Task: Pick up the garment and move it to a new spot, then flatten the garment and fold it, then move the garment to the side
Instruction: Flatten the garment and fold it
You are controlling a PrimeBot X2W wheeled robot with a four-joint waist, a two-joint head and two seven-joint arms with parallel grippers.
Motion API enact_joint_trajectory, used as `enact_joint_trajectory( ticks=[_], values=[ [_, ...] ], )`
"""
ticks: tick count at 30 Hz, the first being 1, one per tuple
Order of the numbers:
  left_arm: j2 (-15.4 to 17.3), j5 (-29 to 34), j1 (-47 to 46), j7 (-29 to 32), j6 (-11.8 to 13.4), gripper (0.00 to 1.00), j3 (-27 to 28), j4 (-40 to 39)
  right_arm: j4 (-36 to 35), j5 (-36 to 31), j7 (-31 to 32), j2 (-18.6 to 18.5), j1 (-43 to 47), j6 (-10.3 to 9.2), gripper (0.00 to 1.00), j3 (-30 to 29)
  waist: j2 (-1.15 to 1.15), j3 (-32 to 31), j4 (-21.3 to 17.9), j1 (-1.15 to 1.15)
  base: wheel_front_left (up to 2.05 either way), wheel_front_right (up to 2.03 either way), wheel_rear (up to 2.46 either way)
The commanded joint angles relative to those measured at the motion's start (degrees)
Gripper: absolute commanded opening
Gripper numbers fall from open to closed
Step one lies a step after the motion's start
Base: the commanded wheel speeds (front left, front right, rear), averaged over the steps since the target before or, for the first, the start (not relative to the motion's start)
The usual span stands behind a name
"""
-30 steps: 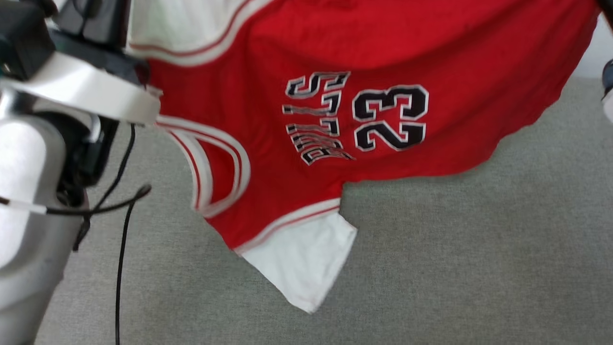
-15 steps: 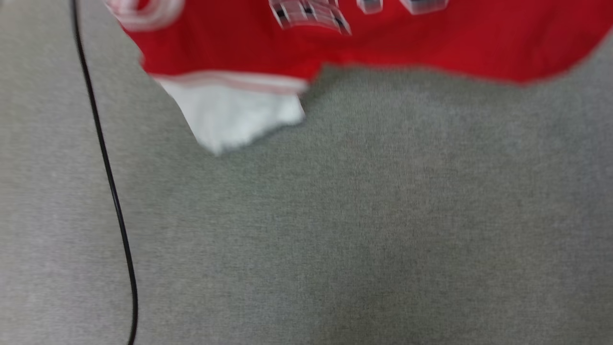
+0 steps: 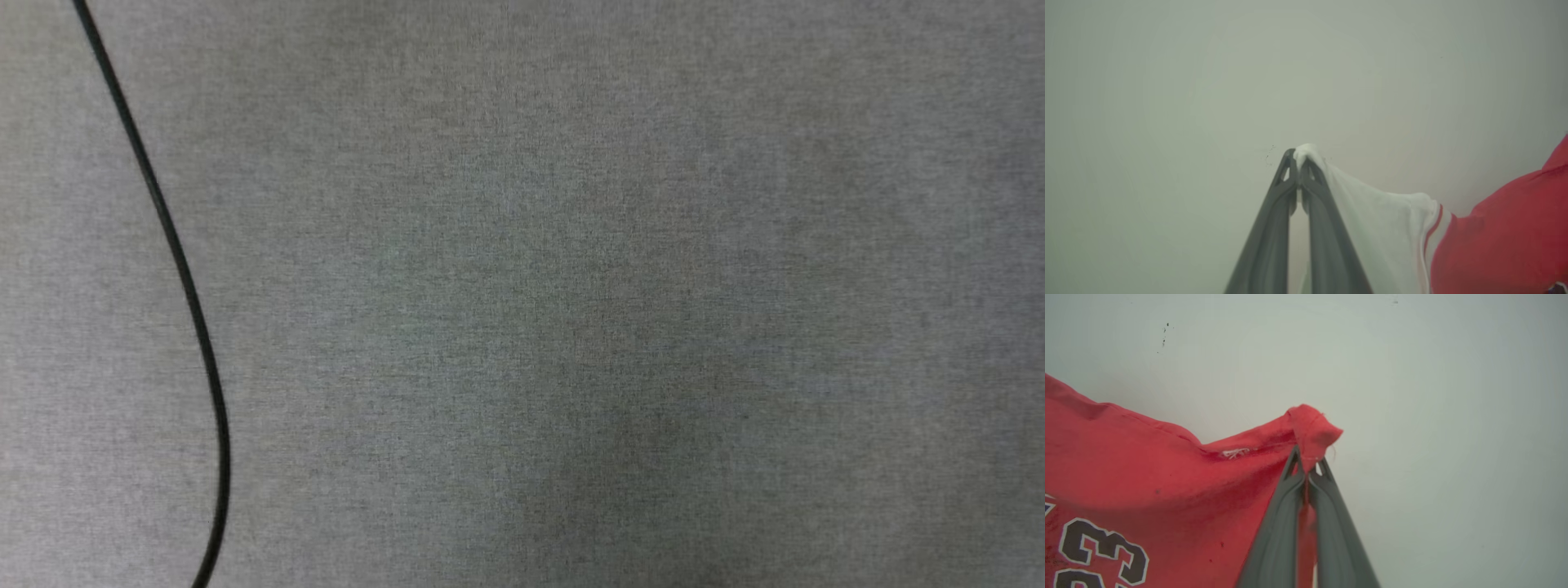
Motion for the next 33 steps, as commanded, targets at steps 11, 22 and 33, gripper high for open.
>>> enact_joint_trajectory(
  ticks=[11, 22, 33],
  values=[
    [0.1, -4.4, 3.7, -6.0, -0.4, 0.00, -5.4, 9.3, 13.9, 3.1, -9.4, 1.4, 1.3, -0.07, 0.00, 7.0, 0.00, 3.5, 0.3, -0.01, 0.00, 0.00, 0.00],
    [3.1, -9.4, 25.5, -8.6, 0.4, 0.00, -8.2, 3.5, 13.1, 14.3, -14.7, -0.4, 17.6, -0.07, 0.00, 16.4, 0.00, -1.7, 0.9, -0.01, 0.00, 0.00, 0.00],
    [7.8, -13.9, 61.2, -9.0, 9.8, 0.00, -6.0, -15.5, 4.2, 23.2, -16.7, -6.0, 42.8, -0.07, 0.00, 22.6, 0.00, -12.1, 1.9, -0.01, 0.00, 0.00, 0.00]
  ],
)
